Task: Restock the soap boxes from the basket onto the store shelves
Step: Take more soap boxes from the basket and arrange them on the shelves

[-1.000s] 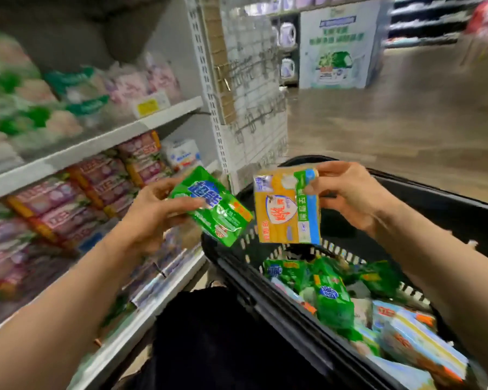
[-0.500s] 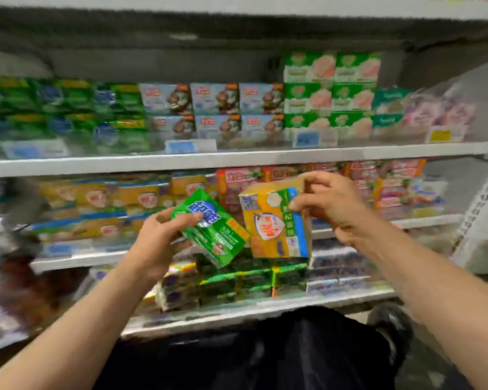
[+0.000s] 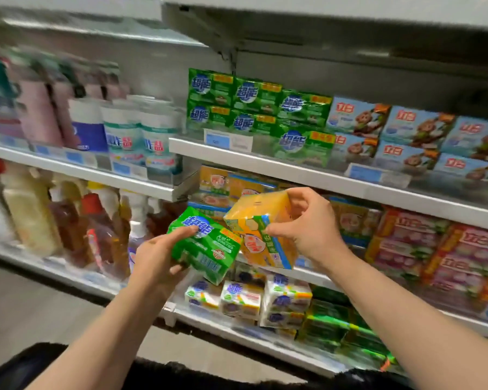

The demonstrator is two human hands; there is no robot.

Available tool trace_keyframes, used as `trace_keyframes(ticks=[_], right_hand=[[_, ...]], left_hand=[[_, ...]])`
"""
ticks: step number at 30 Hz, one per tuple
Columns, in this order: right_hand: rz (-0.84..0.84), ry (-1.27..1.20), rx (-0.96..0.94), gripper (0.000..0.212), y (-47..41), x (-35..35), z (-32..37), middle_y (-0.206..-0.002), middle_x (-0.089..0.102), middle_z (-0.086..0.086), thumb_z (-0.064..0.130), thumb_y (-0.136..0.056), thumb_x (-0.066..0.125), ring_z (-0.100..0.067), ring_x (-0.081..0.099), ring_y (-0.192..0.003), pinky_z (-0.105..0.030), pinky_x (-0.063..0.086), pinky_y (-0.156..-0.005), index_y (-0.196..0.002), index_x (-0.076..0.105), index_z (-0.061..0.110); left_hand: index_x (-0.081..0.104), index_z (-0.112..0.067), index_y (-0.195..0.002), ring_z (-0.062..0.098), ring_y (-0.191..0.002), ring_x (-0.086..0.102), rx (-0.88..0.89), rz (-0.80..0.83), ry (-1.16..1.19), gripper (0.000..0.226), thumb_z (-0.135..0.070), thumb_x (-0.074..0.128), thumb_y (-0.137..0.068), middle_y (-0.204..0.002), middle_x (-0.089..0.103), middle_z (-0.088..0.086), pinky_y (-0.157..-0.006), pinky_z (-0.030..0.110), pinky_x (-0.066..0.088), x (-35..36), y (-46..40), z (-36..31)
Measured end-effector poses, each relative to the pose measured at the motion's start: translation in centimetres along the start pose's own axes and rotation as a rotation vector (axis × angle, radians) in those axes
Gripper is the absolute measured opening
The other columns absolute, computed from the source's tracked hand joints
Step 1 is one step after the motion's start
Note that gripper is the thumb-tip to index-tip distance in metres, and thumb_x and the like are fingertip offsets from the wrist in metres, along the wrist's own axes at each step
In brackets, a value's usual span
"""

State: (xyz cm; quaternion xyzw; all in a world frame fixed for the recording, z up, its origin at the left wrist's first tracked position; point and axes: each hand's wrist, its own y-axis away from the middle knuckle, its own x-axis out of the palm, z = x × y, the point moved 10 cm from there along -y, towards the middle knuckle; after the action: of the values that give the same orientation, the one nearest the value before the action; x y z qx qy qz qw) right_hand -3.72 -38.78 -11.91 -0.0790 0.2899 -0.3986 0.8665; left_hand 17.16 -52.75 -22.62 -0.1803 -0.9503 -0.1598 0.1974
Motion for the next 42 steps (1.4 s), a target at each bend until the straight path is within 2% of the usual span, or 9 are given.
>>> trace_keyframes(ticks=[4,7,11,17,22,28,33,37,42], right_hand=[[-0.012,0.094,-0.136,0.076,-1.3,5.3,2.9,-0.105,0.064,0.005,0.017,-0.050,0.089,-0.012,0.061,-0.097,-0.027,0.051,-0.084,-0.119,0.059,0.019],[-0.010,0.165,-0.268,0.080,-2.2,9.1,5.6,-0.112,0.063,0.001,0.016,-0.054,0.087,-0.009,0.056,-0.097,-0.011,0.038,-0.078,-0.128,0.058,0.015],[-0.035,0.247,-0.434,0.079,-3.9,13.0,8.4,-0.124,0.061,-0.007,0.013,-0.057,0.084,-0.013,0.055,-0.105,-0.009,0.032,-0.085,-0.131,0.056,0.007],[0.029,0.378,-0.601,0.079,-5.9,16.9,9.2,-0.126,0.059,-0.018,0.014,-0.056,0.077,-0.030,0.055,-0.116,-0.029,0.040,-0.099,-0.130,0.054,-0.003],[0.007,0.501,-0.729,0.077,-6.1,17.8,8.4,-0.113,0.059,-0.014,0.009,-0.053,0.074,-0.023,0.050,-0.107,-0.041,0.047,-0.098,-0.127,0.055,-0.003],[-0.048,0.721,-0.747,0.075,-6.6,18.4,7.0,-0.112,0.062,-0.013,0.017,-0.052,0.075,-0.028,0.053,-0.103,-0.034,0.039,-0.094,-0.124,0.060,0.003],[-0.064,0.775,-0.740,0.077,-6.8,19.0,6.3,-0.108,0.062,-0.012,0.018,-0.050,0.079,-0.027,0.054,-0.100,-0.031,0.033,-0.088,-0.123,0.061,0.005],[-0.010,0.815,-0.710,0.077,-7.8,19.9,6.1,-0.108,0.060,-0.012,0.020,-0.053,0.079,-0.029,0.056,-0.097,-0.035,0.039,-0.080,-0.126,0.059,0.006],[0.061,0.807,-0.699,0.071,-8.7,19.8,5.5,-0.109,0.059,-0.012,0.025,-0.064,0.078,-0.028,0.056,-0.090,-0.037,0.051,-0.068,-0.130,0.056,0.009]], left_hand=[[0.062,-0.001,-0.089,0.010,-0.034,0.055,0.039,-0.140,0.095,0.019,-0.004,0.075,-0.075,-0.070,0.060,0.011,-0.033,0.014,0.039,-2.9,-1.3,-2.0],[0.061,0.003,-0.089,0.006,-0.034,0.056,0.073,-0.204,0.138,0.020,-0.002,0.075,-0.076,-0.075,0.061,0.012,-0.031,0.014,0.038,-4.5,-2.2,-3.1],[0.053,-0.006,-0.074,0.006,-0.037,0.059,0.090,-0.268,0.202,0.025,-0.005,0.077,-0.076,-0.072,0.062,0.008,-0.032,0.017,0.041,-5.9,-4.1,-4.4],[0.056,-0.003,-0.076,0.014,-0.045,0.060,0.016,-0.339,0.249,0.026,-0.009,0.082,-0.073,-0.071,0.061,0.008,-0.033,0.026,0.048,-7.5,-6.9,-4.4],[0.058,0.000,-0.085,0.020,-0.058,0.057,-0.019,-0.362,0.262,0.031,-0.008,0.083,-0.069,-0.076,0.061,0.010,-0.029,0.017,0.037,-7.4,-9.0,-3.5],[0.060,-0.001,-0.085,0.029,-0.073,0.064,-0.045,-0.375,0.207,0.042,-0.020,0.089,-0.061,-0.091,0.066,0.015,-0.046,0.023,0.041,-7.4,-10.9,-2.0],[0.052,-0.007,-0.080,0.029,-0.080,0.067,-0.044,-0.402,0.200,0.040,-0.018,0.087,-0.063,-0.093,0.064,0.014,-0.046,0.022,0.044,-7.5,-11.2,-1.5],[0.052,-0.009,-0.081,0.030,-0.083,0.069,-0.062,-0.395,0.195,0.041,-0.020,0.087,-0.064,-0.094,0.066,0.014,-0.066,0.033,0.050,-7.4,-11.5,-1.0],[0.048,-0.009,-0.076,0.029,-0.079,0.065,-0.054,-0.419,0.200,0.038,-0.016,0.084,-0.069,-0.089,0.064,0.013,-0.052,0.025,0.043,-7.7,-11.4,-1.0]])
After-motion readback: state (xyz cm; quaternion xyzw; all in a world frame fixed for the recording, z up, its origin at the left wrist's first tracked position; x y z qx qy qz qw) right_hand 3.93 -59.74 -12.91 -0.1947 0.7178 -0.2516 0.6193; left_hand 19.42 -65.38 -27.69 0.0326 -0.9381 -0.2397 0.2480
